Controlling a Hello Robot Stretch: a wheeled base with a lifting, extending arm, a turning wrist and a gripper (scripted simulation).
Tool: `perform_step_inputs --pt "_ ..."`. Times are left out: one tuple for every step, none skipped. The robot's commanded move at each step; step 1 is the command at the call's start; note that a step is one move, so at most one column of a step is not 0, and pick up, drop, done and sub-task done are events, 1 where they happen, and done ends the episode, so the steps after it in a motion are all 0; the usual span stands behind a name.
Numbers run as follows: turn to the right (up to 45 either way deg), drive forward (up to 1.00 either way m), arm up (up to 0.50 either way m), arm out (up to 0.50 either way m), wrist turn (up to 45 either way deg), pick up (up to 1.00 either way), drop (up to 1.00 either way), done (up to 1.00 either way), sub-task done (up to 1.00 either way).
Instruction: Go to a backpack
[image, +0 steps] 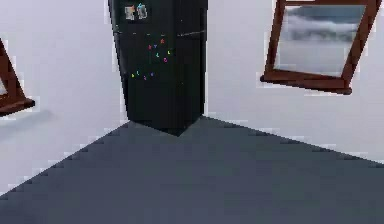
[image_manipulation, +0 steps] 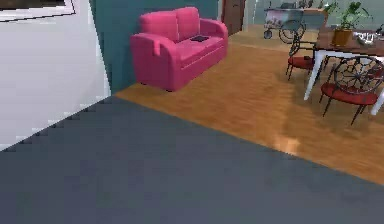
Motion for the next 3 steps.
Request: perform_step_inputs --pt "45.0 0.0 0.0 0.0 0.0 0.0 0.0 0.0 0.0" --pt "45.0 0.0 0.0 0.0 0.0 0.0 0.0 0.0 0.0" --pt "45.0 0.0 0.0 0.0 0.0 0.0 0.0 0.0 0.0"
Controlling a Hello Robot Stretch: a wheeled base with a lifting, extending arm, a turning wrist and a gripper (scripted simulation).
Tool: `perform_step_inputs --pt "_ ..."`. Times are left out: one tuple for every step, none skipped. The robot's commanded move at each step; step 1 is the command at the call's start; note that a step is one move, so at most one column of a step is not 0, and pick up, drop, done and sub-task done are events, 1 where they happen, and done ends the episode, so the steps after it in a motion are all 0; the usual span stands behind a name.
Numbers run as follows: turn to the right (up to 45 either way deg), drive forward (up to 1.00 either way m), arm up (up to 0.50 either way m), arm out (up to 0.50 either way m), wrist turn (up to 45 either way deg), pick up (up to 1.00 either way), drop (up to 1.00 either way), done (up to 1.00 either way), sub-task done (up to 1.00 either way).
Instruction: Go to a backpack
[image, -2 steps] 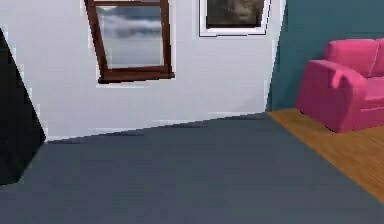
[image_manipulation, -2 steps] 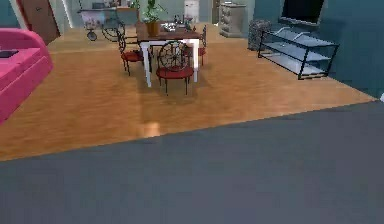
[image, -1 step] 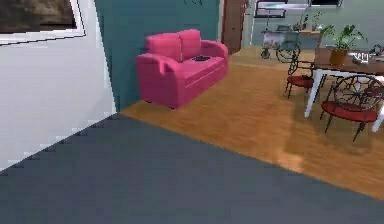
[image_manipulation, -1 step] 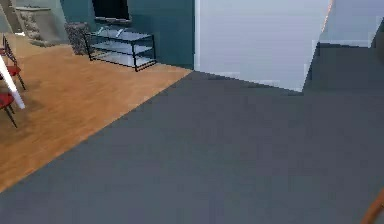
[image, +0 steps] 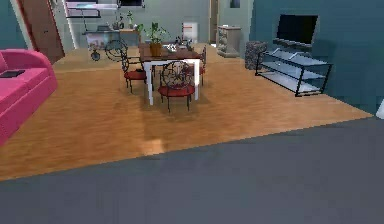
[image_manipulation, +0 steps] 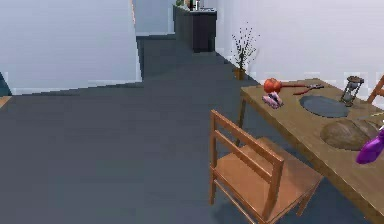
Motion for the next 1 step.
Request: perform_step_inputs --pt "12.0 0.0 0.0 0.0 0.0 0.0 0.0 0.0 0.0"
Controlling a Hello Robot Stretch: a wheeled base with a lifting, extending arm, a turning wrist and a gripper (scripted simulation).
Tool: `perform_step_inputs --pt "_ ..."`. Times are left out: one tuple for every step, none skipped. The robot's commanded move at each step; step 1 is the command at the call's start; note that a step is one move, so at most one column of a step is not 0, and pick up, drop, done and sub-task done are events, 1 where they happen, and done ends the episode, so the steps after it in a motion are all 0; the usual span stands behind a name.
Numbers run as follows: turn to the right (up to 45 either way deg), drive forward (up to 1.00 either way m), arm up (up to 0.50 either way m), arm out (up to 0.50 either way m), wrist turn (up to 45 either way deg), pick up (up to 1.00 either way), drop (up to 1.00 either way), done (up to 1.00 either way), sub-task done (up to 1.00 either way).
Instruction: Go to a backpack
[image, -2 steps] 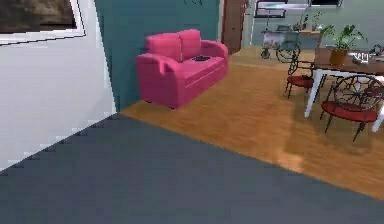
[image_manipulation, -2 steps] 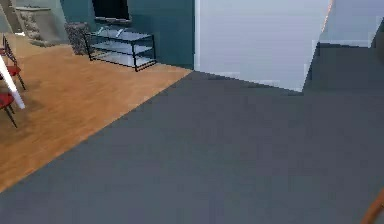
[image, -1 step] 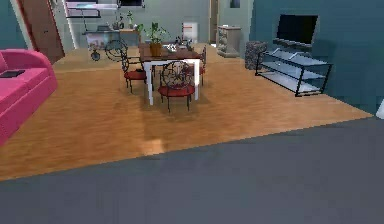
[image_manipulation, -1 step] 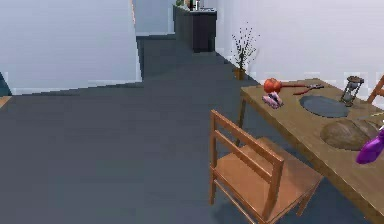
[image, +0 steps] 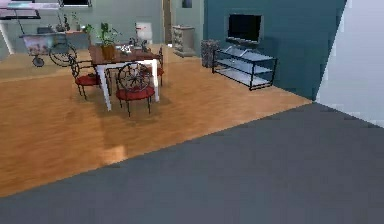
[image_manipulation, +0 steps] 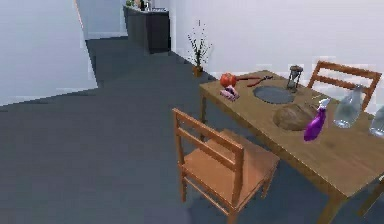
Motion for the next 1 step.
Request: perform_step_inputs --pt "0.0 1.0 0.0 0.0 0.0 0.0 0.0 0.0 0.0"
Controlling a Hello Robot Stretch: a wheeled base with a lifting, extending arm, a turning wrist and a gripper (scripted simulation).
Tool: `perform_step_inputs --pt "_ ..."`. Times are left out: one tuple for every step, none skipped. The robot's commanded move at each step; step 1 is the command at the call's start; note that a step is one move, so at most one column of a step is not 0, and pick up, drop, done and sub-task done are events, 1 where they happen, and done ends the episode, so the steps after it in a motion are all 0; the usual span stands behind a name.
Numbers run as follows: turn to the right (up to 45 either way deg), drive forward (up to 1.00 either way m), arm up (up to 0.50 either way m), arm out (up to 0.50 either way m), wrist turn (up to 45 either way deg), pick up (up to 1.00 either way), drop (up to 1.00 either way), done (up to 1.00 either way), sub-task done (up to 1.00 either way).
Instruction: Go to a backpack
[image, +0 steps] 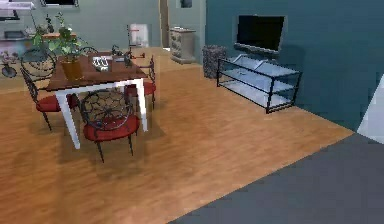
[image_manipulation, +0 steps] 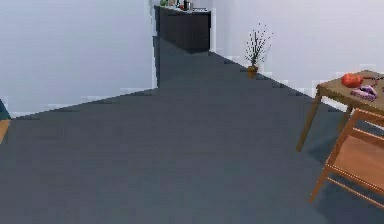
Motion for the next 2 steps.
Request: perform_step_inputs --pt "3.0 0.0 0.0 0.0 0.0 0.0 0.0 0.0 0.0" --pt "0.0 1.0 0.0 0.0 0.0 0.0 0.0 0.0 0.0"
